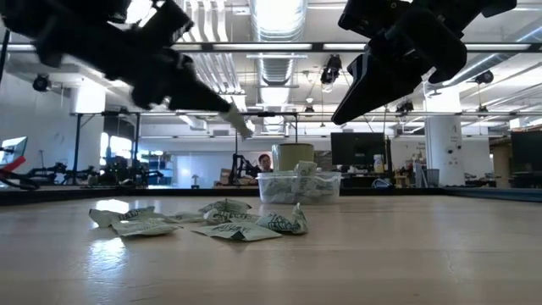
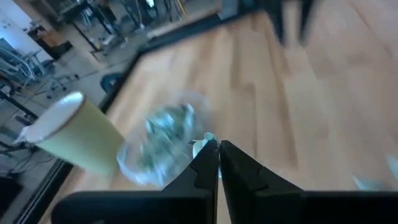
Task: Pick and place items into bin
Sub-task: Put the green stevia packet into the transparent bin
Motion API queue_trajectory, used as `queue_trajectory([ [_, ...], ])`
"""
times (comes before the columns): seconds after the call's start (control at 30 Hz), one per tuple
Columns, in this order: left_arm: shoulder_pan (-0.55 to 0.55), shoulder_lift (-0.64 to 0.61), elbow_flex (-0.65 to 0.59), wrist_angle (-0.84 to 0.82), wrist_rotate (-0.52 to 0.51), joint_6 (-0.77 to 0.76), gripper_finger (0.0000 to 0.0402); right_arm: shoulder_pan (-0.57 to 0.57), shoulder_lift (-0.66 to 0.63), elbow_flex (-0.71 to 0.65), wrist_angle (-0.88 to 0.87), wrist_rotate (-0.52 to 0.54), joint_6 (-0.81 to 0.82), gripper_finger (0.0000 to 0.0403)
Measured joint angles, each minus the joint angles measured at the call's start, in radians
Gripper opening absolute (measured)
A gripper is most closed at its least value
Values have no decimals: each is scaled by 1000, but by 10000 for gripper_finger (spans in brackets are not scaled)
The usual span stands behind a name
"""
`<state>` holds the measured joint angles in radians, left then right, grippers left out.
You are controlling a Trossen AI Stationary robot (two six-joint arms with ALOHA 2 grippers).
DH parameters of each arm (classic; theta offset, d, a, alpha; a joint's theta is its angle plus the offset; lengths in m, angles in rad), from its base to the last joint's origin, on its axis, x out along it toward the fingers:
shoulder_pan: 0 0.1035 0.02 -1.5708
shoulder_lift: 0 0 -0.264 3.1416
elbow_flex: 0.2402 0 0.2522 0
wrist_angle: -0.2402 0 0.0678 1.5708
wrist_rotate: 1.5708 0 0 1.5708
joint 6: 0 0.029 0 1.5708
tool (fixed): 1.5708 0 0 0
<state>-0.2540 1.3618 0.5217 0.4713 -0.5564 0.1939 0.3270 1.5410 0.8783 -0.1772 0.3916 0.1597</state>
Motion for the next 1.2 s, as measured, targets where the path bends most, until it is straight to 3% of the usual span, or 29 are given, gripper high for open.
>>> queue_trajectory([
  [0.2, 205, 41, 10, 173, 174, 25, 0, 0, 0, 0, 1, 0, -3, 57],
  [0.47, 368, 169, 99, 205, 319, -56, 0, 0, 0, -5, 4, 0, -3, 57],
  [0.83, 409, 381, 292, 136, 337, -82, 0, 0, 0, -9, 2, 0, -4, 57],
  [1.07, 418, 389, 321, 63, 334, -83, 0, 0, 0, -11, 2, 0, -7, 57],
  [1.2, 414, 328, 320, 0, 337, -76, 0, 0, 0, -12, 2, 0, -7, 57],
])
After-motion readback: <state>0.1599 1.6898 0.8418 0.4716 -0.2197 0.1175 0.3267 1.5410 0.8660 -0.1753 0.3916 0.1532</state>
